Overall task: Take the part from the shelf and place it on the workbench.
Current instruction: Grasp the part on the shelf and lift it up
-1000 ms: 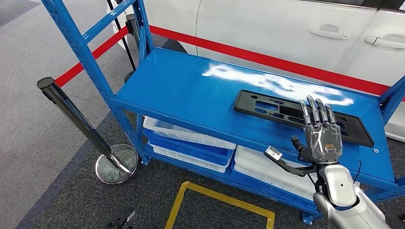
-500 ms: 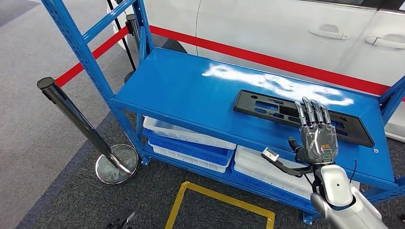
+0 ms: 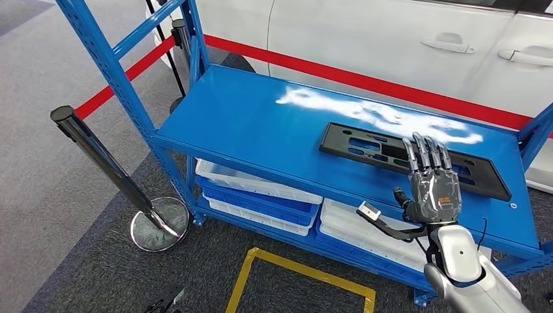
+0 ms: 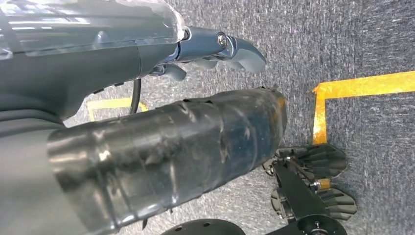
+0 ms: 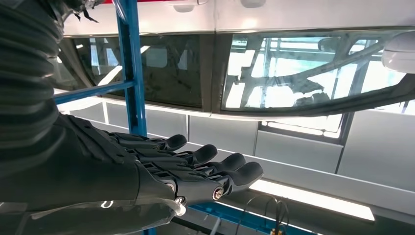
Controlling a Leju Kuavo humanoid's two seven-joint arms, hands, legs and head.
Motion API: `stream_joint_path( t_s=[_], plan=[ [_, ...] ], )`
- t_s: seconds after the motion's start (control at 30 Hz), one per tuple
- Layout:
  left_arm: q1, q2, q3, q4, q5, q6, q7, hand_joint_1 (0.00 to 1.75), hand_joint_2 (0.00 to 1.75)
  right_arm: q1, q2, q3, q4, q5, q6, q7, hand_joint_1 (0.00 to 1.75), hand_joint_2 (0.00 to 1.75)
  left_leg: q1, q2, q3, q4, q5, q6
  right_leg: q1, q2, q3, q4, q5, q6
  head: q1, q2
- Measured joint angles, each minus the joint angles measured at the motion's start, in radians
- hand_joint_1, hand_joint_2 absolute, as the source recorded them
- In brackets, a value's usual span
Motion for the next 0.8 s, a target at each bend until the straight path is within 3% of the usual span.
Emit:
stream_joint_path(
  t_s=[0.07, 0.13, 0.17, 0.2, 0.23, 0.3, 0.33, 0.4, 0.47, 0.53, 0.6, 0.67, 0.7, 0.73, 0.8],
  plan=[
    [-0.001, -0.001, 0.000, 0.000, -0.001, 0.000, -0.002, 0.00, 0.00, -0.001, -0.001, -0.001, -0.001, 0.000, 0.002, 0.000, 0.00, 1.75, 0.011, 0.009, 0.019, -0.030, 0.011, 0.006, -0.001, -0.020, -0.028, 0.055, -0.028, 0.011, 0.003, 0.000],
    [0.000, -0.001, 0.000, 0.001, -0.001, 0.000, -0.002, 0.00, 0.00, 0.002, -0.001, -0.001, 0.000, 0.000, 0.004, 0.000, 0.00, 1.75, 0.016, 0.016, 0.029, -0.039, 0.011, 0.006, -0.017, -0.040, -0.101, 0.180, -0.072, 0.029, 0.006, 0.000],
    [0.000, 0.000, 0.000, 0.002, -0.002, 0.000, -0.002, 0.00, 0.00, 0.006, -0.001, -0.001, 0.001, 0.000, 0.004, 0.000, 0.00, 1.75, 0.019, 0.018, 0.031, -0.038, 0.007, 0.003, -0.027, -0.044, -0.138, 0.234, -0.081, 0.039, 0.006, 0.000],
    [0.000, 0.000, 0.000, 0.002, -0.002, 0.000, -0.002, 0.00, 0.00, 0.011, -0.001, -0.001, 0.002, 0.000, 0.004, 0.000, 0.00, 1.75, 0.024, 0.019, 0.035, -0.036, 0.002, -0.003, -0.038, -0.047, -0.161, 0.256, -0.071, 0.050, 0.006, 0.000],
    [0.000, 0.000, 0.000, 0.003, -0.002, 0.000, -0.002, 0.00, 0.00, 0.014, -0.001, -0.001, 0.003, 0.000, 0.005, 0.000, 0.00, 1.75, 0.030, 0.020, 0.039, -0.031, -0.005, -0.010, -0.048, -0.050, -0.165, 0.240, -0.040, 0.062, 0.006, 0.000],
    [0.000, 0.000, 0.000, 0.004, -0.002, 0.000, -0.002, 0.00, 0.00, 0.017, -0.001, -0.001, 0.003, 0.000, 0.005, 0.000, 0.00, 1.75, 0.044, 0.021, 0.046, -0.014, -0.028, -0.031, -0.066, -0.059, -0.129, 0.129, 0.044, 0.085, 0.007, 0.000],
    [0.000, 0.002, 0.000, 0.004, -0.001, 0.000, -0.002, 0.00, 0.00, 0.016, -0.001, -0.001, 0.005, 0.000, 0.006, -0.001, 0.00, 1.75, 0.047, 0.021, 0.046, -0.001, -0.040, -0.043, -0.067, -0.061, -0.109, 0.077, 0.068, 0.091, 0.010, 0.000],
    [-0.001, 0.005, 0.000, 0.005, -0.001, 0.000, -0.002, 0.00, 0.00, 0.018, -0.001, -0.001, 0.007, 0.000, 0.008, -0.001, 0.00, 1.75, 0.046, 0.021, 0.040, 0.014, -0.054, -0.062, -0.063, -0.061, -0.098, 0.041, 0.066, 0.081, 0.012, 0.000],
    [-0.001, 0.005, 0.000, 0.007, 0.000, 0.001, -0.002, 0.00, 0.00, 0.020, 0.000, -0.001, 0.009, 0.000, 0.012, -0.001, 0.00, 1.75, 0.046, 0.023, 0.040, 0.014, -0.059, -0.074, -0.059, -0.057, -0.104, 0.047, 0.053, 0.053, 0.009, 0.000],
    [-0.002, 0.003, -0.001, 0.008, 0.001, 0.001, -0.002, 0.00, 0.00, 0.020, 0.000, -0.001, 0.008, 0.000, 0.018, -0.001, 0.00, 1.75, 0.049, 0.026, 0.035, 0.036, -0.076, -0.080, -0.059, -0.055, -0.098, 0.044, 0.046, 0.035, 0.006, 0.000],
    [-0.004, 0.003, -0.001, 0.008, 0.000, 0.001, -0.002, 0.00, 0.00, 0.020, 0.000, -0.001, 0.008, 0.000, 0.029, -0.003, 0.00, 1.75, 0.047, 0.026, -0.019, 0.141, -0.120, -0.078, -0.056, -0.054, -0.085, 0.040, 0.040, 0.022, 0.003, 0.000],
    [-0.004, 0.004, -0.001, 0.008, -0.002, 0.001, -0.002, 0.00, 0.00, 0.022, 0.000, 0.003, 0.011, 0.000, 0.039, -0.004, 0.00, 1.75, 0.040, 0.026, -0.110, 0.284, -0.158, -0.072, -0.046, -0.054, -0.077, 0.040, 0.034, 0.012, 0.003, 0.000],
    [-0.003, 0.004, -0.001, 0.008, -0.002, 0.000, -0.002, 0.00, 0.00, 0.023, 0.000, 0.006, 0.014, 0.001, 0.043, -0.004, 0.00, 1.75, 0.035, 0.026, -0.145, 0.324, -0.154, -0.067, -0.040, -0.053, -0.072, 0.040, 0.030, 0.008, 0.003, 0.000],
    [-0.002, 0.004, -0.001, 0.008, -0.002, 0.000, -0.002, 0.00, 0.00, 0.023, 0.000, 0.009, 0.017, 0.001, 0.046, -0.003, 0.00, 1.75, 0.030, 0.026, -0.162, 0.326, -0.129, -0.058, -0.034, -0.051, -0.067, 0.040, 0.027, 0.004, 0.003, 0.000],
    [-0.001, 0.004, -0.001, 0.009, -0.003, -0.002, -0.003, 0.00, 0.00, 0.022, 0.000, 0.015, 0.023, 0.002, 0.051, -0.001, 0.00, 1.75, 0.015, 0.023, -0.143, 0.221, -0.034, -0.031, -0.023, -0.048, -0.052, 0.040, 0.018, -0.001, 0.003, 0.000]
  ],
)
